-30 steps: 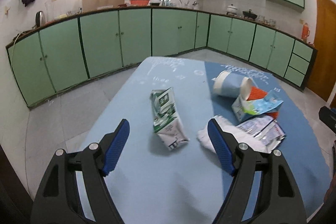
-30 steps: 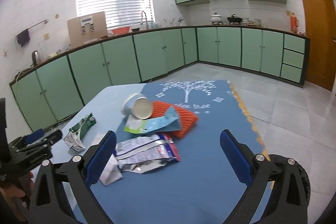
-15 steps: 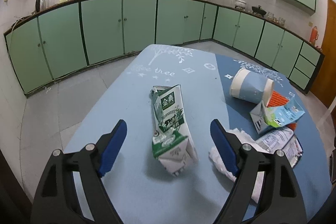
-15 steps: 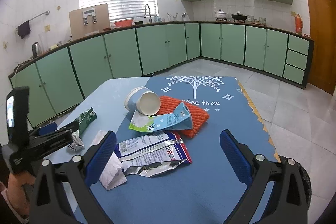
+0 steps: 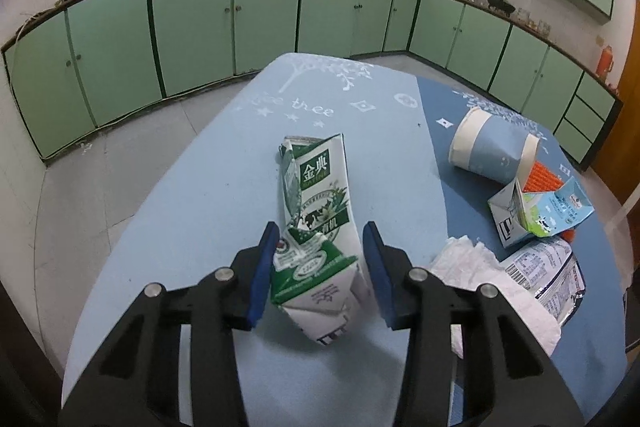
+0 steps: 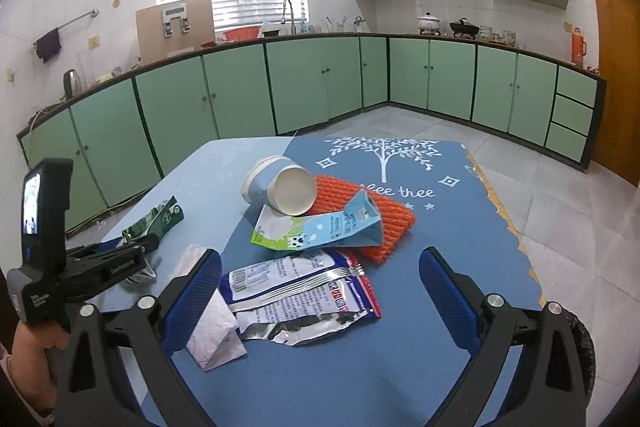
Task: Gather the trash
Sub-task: 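Grasp the green-white milk carton with the left tool and lift it, then grasp the white tissue with the right tool while the left tool carries the milk carton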
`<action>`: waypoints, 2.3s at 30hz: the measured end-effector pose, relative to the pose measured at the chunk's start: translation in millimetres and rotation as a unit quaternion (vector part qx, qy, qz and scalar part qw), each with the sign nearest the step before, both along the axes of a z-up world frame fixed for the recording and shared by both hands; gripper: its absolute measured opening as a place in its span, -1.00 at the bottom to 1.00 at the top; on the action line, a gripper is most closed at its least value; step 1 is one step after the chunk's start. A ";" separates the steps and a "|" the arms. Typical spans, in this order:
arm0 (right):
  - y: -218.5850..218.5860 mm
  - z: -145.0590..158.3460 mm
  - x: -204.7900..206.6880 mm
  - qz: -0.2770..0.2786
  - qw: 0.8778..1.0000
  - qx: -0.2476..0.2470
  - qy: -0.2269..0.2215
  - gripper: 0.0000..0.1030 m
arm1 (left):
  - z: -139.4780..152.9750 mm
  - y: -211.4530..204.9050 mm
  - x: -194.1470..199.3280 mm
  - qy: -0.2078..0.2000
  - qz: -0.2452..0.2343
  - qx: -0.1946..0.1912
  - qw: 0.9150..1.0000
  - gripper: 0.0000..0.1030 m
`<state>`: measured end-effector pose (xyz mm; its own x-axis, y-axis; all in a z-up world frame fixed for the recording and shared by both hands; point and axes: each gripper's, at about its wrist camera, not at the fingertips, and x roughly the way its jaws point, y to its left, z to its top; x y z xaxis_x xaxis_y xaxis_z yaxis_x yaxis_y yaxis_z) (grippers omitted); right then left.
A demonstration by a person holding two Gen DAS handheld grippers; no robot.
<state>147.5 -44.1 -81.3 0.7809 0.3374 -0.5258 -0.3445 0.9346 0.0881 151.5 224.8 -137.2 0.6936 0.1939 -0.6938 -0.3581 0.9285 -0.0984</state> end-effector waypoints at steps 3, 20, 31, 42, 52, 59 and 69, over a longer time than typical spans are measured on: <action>5.8 -2.4 -2.1 0.016 1.000 -0.002 0.007 0.88 | 3.7 -1.9 -10.6 -0.008 0.002 -0.002 1.000 -0.20; 46.9 -37.3 -9.6 0.078 0.993 -0.012 0.082 0.57 | 18.7 -13.2 -72.0 -0.018 -0.012 0.030 0.999 -0.21; 63.5 -56.2 -9.7 0.122 0.984 -0.019 0.124 -0.65 | 18.1 -13.8 -78.9 -0.018 -0.011 0.028 0.999 -0.21; 33.8 -7.6 -22.1 0.143 0.984 0.059 0.092 -0.82 | 41.8 -23.3 -92.5 -0.056 -0.021 0.020 0.998 -0.22; -42.4 31.3 -34.5 0.068 0.992 0.094 0.048 -0.82 | 76.5 -68.8 -94.7 -0.102 -0.076 0.019 0.992 -0.22; -110.1 36.0 -42.3 -0.015 0.996 0.083 0.032 -0.83 | 83.8 -128.0 -82.0 -0.117 -0.143 0.008 0.983 -0.22; -188.0 39.3 -56.6 -0.103 0.992 0.073 0.009 -0.83 | 89.7 -227.9 -53.9 -0.137 -0.246 -0.007 0.959 -0.22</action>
